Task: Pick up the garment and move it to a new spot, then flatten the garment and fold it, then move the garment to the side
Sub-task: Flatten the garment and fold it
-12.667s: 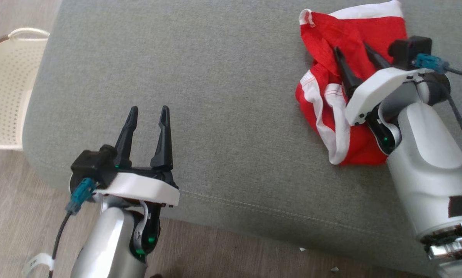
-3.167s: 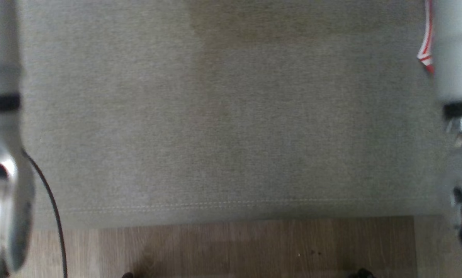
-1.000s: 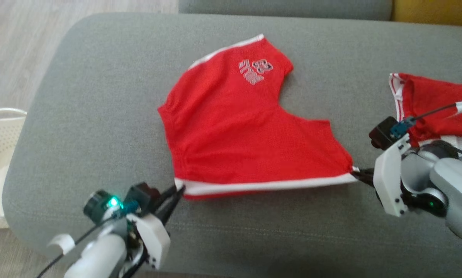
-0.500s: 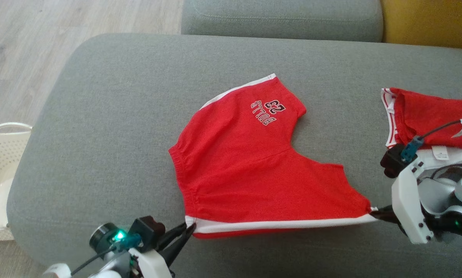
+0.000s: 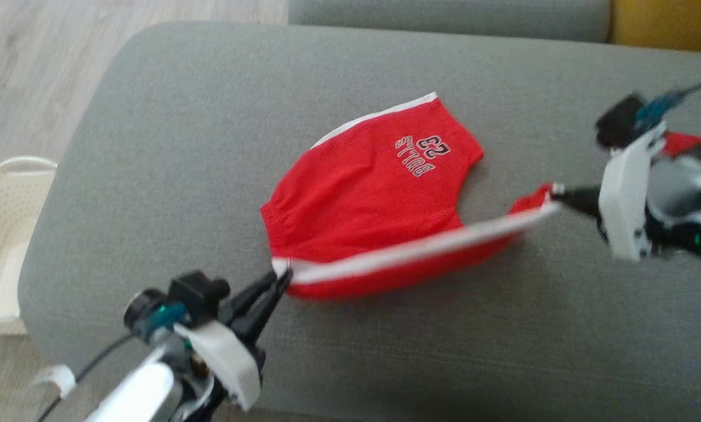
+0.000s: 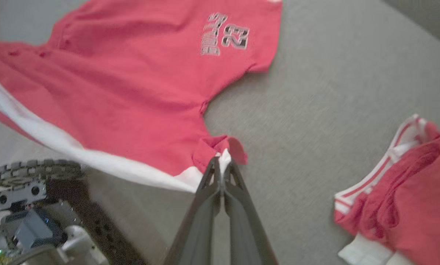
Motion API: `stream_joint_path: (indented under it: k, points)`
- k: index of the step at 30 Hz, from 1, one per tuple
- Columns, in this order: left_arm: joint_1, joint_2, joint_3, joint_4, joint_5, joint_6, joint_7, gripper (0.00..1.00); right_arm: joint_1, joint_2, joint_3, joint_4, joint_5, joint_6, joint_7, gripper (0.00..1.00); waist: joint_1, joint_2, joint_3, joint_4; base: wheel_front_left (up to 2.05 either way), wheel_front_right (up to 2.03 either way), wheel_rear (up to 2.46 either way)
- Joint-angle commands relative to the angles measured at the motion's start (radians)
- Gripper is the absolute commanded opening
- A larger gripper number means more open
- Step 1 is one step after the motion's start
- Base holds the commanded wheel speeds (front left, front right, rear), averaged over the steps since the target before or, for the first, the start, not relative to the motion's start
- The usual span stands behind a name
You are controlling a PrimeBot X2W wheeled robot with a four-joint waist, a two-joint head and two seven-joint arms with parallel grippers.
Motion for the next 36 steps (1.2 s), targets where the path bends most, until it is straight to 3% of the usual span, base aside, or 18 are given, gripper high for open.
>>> stream_joint_path:
  k: [1,8,23,36]
  points:
    - [-0.073,-0.006,0.063,-0.032,-0.036,0.006,-0.010,0.00,-0.035,0.001,-0.034,0.001,-0.023,0.006,-0.018,0.00,0.0000,-0.0001,0.028,0.021,0.00,0.00,0.00]
    - [-0.183,-0.069,0.090,0.010,-0.078,-0.008,-0.028,0.00,-0.168,0.079,-0.100,0.103,-0.077,0.006,-0.052,0.00,0.0000,-0.0001,0.114,0.073,0.00,0.00,0.00]
    - [-0.416,-0.215,0.075,0.237,-0.068,-0.028,-0.107,0.00,-0.368,0.193,-0.106,0.333,-0.219,0.006,-0.174,0.00,0.0000,-0.0001,0.284,0.152,0.00,0.00,0.00]
    - [-0.538,-0.303,0.094,0.448,-0.050,0.006,-0.177,0.00,-0.475,0.255,-0.055,0.484,-0.277,0.006,-0.250,0.00,0.0000,-0.0001,0.363,0.188,0.00,0.00,0.00]
